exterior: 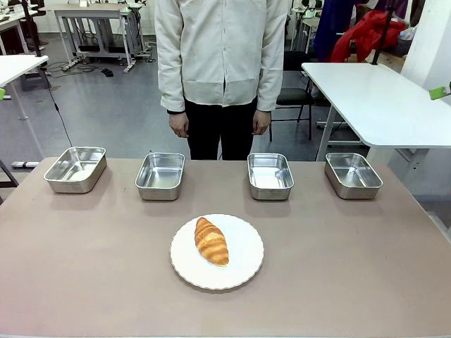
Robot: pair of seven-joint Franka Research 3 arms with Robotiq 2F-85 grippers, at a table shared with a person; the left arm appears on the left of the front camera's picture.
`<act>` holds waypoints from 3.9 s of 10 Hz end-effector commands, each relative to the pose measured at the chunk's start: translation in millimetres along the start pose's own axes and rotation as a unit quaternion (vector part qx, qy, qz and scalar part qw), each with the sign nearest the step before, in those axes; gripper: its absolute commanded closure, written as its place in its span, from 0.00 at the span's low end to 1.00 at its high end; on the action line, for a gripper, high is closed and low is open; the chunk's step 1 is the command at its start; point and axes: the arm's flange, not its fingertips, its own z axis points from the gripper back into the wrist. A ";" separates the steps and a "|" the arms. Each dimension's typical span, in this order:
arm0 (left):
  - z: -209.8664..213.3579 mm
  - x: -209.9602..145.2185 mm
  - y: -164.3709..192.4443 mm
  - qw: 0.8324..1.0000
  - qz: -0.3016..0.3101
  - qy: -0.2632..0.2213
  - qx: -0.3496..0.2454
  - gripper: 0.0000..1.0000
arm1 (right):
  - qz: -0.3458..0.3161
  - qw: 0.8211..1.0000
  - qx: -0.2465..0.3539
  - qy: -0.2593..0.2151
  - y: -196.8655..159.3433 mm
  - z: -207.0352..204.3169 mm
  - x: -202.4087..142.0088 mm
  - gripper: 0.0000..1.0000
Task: Place the bread in the container.
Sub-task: Place the Butter Roll into the Airtight Container indicated by the human.
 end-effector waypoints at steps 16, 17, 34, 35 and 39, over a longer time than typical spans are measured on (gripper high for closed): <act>0.2 0.8 -0.2 1.000 -0.002 -0.002 -0.002 0.00 | 0.003 1.000 0.003 -0.007 -0.4 -0.7 1.1 0.00; 0.2 0.8 -0.2 1.000 -0.002 -0.002 -0.002 0.00 | 0.003 1.000 0.003 -0.007 -0.4 -0.7 1.1 0.00; 0.2 0.8 -0.2 1.000 -0.002 -0.002 -0.002 0.00 | 0.003 1.000 0.003 -0.007 -0.4 -0.7 1.1 0.00; 0.2 0.8 -0.2 1.000 -0.002 -0.002 -0.002 0.00 | 0.003 1.000 0.003 -0.007 -0.4 -0.7 1.1 0.00; 0.2 0.8 -0.2 1.000 -0.002 -0.002 -0.002 0.00 | 0.003 1.000 0.003 -0.007 -0.4 -0.7 1.1 0.00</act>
